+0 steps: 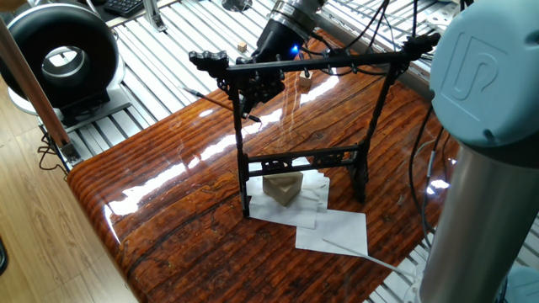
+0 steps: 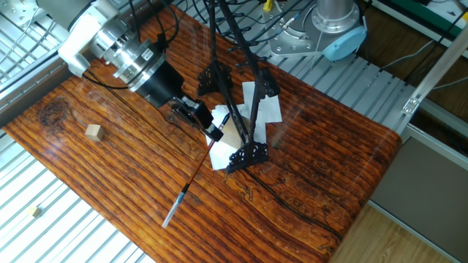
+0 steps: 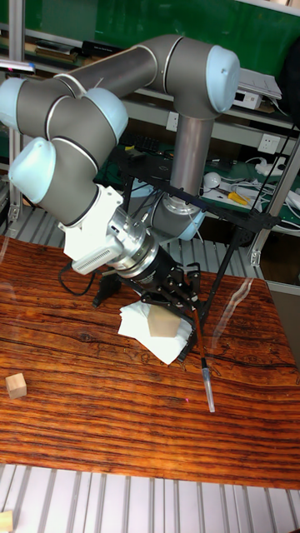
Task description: Place the brush on the pen rack
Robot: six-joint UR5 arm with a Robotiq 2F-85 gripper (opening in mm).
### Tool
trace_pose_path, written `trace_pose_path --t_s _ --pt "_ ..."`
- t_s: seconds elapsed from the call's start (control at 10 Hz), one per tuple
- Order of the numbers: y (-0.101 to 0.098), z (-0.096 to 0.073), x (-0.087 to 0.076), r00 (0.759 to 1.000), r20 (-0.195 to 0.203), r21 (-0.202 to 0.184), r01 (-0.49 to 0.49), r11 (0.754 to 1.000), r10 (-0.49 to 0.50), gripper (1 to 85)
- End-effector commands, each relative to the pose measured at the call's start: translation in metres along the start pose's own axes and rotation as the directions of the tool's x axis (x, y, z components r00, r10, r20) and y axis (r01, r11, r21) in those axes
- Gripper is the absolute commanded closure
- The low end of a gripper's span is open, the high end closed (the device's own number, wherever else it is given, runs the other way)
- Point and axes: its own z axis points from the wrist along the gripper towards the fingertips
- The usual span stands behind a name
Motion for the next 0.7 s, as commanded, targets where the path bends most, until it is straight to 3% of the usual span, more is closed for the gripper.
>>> trace_pose_path --t_s 0.0,0.3,0.6 --pt "-0.0019 -0.0013 -0.0018 1.0 -0.001 0.014 -0.002 1.0 0.002 84.7" --pt "-0.0056 -0.0014 -0.0072 1.0 0.019 0.028 0.016 0.999 -0.016 84.7" --pt "0.0035 -0.0014 -0.0114 0.998 0.036 -0.005 0.047 0.999 -0.046 84.7"
